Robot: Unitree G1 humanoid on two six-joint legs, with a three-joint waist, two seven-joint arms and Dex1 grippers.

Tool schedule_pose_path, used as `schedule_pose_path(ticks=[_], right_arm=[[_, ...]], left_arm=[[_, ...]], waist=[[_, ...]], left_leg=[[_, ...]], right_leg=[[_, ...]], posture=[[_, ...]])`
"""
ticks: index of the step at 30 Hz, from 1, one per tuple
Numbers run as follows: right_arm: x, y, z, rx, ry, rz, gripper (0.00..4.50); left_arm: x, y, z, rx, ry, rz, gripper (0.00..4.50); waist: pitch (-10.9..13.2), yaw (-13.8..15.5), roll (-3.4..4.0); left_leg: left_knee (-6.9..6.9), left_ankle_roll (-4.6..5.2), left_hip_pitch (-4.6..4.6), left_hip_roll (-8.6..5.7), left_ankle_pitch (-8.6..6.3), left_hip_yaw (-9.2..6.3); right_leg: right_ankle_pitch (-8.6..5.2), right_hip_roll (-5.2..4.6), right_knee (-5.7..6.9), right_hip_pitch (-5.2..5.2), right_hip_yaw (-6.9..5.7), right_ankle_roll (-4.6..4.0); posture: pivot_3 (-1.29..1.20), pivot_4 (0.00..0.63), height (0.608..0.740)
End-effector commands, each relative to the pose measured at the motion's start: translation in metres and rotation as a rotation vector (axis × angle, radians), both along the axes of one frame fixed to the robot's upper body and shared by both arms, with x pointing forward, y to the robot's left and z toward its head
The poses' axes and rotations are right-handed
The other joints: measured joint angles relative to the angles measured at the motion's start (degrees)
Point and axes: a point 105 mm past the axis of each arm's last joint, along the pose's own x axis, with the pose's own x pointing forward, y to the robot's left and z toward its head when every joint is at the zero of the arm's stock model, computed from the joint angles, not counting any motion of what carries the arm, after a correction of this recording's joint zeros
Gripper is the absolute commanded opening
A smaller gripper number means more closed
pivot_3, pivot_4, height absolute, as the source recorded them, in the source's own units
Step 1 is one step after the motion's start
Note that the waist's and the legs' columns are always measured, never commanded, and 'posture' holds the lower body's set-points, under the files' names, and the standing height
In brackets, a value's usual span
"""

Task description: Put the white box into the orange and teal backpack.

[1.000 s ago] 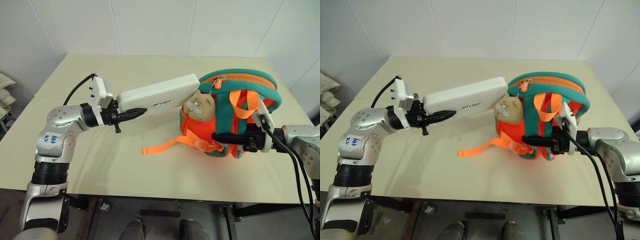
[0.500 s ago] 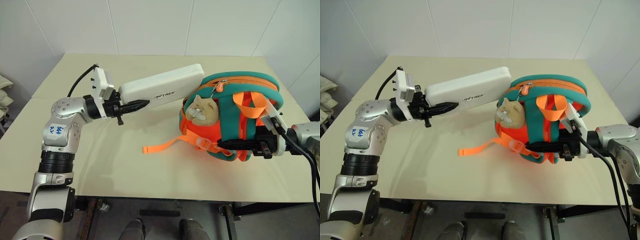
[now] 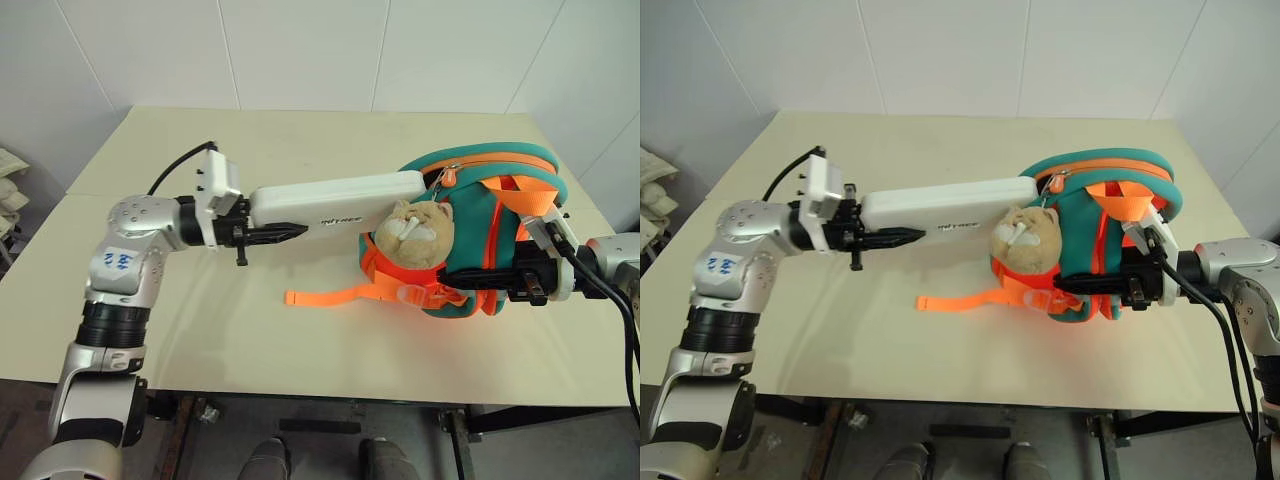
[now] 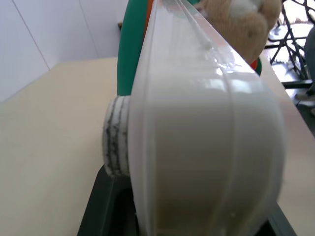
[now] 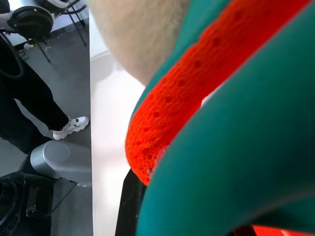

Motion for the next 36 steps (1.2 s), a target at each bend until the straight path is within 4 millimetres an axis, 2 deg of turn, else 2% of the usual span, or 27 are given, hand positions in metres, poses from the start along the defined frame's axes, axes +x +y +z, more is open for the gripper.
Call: schedule_pose_path(ticks=[1,7,11,15,21,25,27,29,33,36], right_arm=[[-0.005,0.005,0.011,0.000,-0.048,0.046,0.01],[-0.006,0.007,0.012,-0.002,-0.055,0.058,0.01],[-0.008,0.012,0.009,-0.012,-0.058,0.078,0.01],[-0.009,0.018,0.009,-0.009,-0.065,0.097,0.01],[-0.010,0.024,0.009,0.007,-0.075,0.098,0.01],[-0.009,0.026,0.005,0.023,-0.085,0.084,0.01],[-0.008,0.027,0.006,0.029,-0.087,0.081,0.01],[-0.009,0.027,0.006,0.032,-0.085,0.082,0.00],[-0.009,0.027,0.003,0.036,-0.077,0.079,0.00],[-0.009,0.027,0.001,0.035,-0.076,0.073,0.00]], left_arm=[[0.006,-0.026,0.004,0.080,-0.026,-0.057,1.21],[0.025,-0.056,0.010,0.125,-0.034,-0.039,1.21],[0.023,-0.101,0.021,0.057,-0.006,-0.110,1.21],[0.024,-0.122,0.021,0.022,0.014,-0.125,1.21],[0.025,-0.134,0.020,0.014,0.017,-0.134,1.21],[0.033,-0.144,0.014,0.032,-0.007,-0.112,1.21],[0.035,-0.147,0.018,-0.006,0.006,-0.106,1.21],[0.036,-0.148,0.021,-0.031,0.007,-0.106,1.94],[0.037,-0.149,0.025,-0.051,0.009,-0.102,3.07],[0.035,-0.141,0.035,-0.067,-0.028,-0.120,3.92]], waist=[[0.00,0.03,-0.01],[0.01,-0.20,-0.03],[0.04,0.00,-0.07],[0.05,-0.16,-0.08],[0.06,-0.16,-0.08],[0.06,0.04,-0.08],[0.06,0.05,-0.09],[0.06,-0.05,-0.09],[0.06,-0.16,-0.09],[0.07,-0.13,-0.09]], left_leg=[[0.00,0.00,0.00,0.00,0.00,0.00],[-0.03,0.01,-0.02,-0.01,-0.01,0.00],[-0.03,0.02,-0.05,-0.01,-0.01,0.02],[-0.02,0.01,-0.10,-0.02,-0.01,0.02],[0.00,0.00,-0.08,-0.02,-0.01,0.03],[0.03,0.00,-0.08,-0.03,0.00,0.03],[0.04,0.00,-0.08,-0.04,0.00,0.03],[0.04,0.00,-0.09,-0.05,0.00,0.03],[0.01,0.00,-0.08,-0.04,0.00,0.03],[0.04,0.00,-0.08,-0.04,0.00,0.03]], right_leg=[[0.00,0.00,0.00,0.01,-0.01,0.00],[-0.01,0.00,-0.07,0.00,-0.01,0.03],[-0.03,0.00,-0.04,-0.05,0.00,0.06],[-0.05,-0.01,-0.06,-0.07,0.00,0.09],[-0.05,0.00,0.02,-0.11,0.03,0.10],[-0.05,-0.01,0.03,-0.10,0.02,0.09],[-0.05,-0.02,0.04,-0.09,0.02,0.10],[-0.05,-0.03,0.04,-0.09,0.02,0.10],[-0.05,0.00,0.07,-0.12,0.02,0.10],[-0.05,-0.02,0.08,-0.12,0.03,0.10]], posture=[[0.00,0.150,0.740],[0.00,0.150,0.740],[0.00,0.150,0.740],[0.00,0.150,0.740],[0.00,0.150,0.740],[0.00,0.150,0.740],[0.00,0.150,0.740],[0.00,0.150,0.740],[0.00,0.150,0.740],[0.00,0.150,0.740]])
